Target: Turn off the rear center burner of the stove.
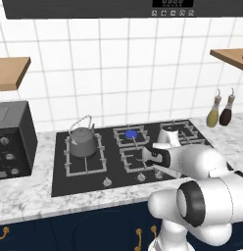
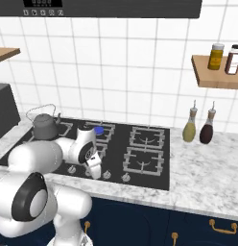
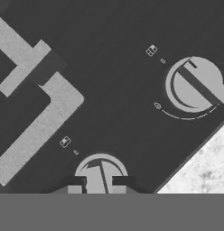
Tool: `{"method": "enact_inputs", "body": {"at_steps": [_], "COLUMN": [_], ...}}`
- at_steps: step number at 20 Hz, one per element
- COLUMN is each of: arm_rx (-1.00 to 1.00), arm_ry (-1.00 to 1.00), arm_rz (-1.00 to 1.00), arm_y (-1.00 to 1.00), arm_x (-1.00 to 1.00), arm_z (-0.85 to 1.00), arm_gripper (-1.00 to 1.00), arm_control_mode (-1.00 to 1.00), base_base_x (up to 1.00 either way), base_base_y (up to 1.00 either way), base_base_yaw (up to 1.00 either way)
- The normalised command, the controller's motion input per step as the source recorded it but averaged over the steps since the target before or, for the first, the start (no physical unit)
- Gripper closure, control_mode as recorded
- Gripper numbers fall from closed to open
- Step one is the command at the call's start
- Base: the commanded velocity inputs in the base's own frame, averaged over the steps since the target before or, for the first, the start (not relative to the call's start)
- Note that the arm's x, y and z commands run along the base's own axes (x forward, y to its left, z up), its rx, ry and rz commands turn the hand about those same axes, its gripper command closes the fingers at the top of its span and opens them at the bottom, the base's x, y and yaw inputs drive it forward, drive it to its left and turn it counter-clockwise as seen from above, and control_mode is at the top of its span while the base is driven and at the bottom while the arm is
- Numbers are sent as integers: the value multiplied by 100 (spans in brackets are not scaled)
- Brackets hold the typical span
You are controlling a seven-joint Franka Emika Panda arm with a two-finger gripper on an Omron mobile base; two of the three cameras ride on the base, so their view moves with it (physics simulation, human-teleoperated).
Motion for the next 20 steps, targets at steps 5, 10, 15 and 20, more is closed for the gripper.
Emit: {"method": "enact_inputs", "body": {"at_steps": [5, 10, 15, 20], "arm_rx": [0, 0, 0, 3], "arm_ry": [2, 5, 5, 2], "arm_rz": [-91, -97, -100, -100], "arm_y": [15, 3, 3, 2], "arm_x": [-12, -16, -18, -17], "arm_z": [-45, -47, -52, -54], "arm_gripper": [100, 100, 100, 100], "arm_control_mode": [-100, -100, -100, -100], "base_base_x": [0, 0, 0, 0], "base_base_y": [0, 0, 0, 0], "base_base_yaw": [0, 0, 0, 0]}}
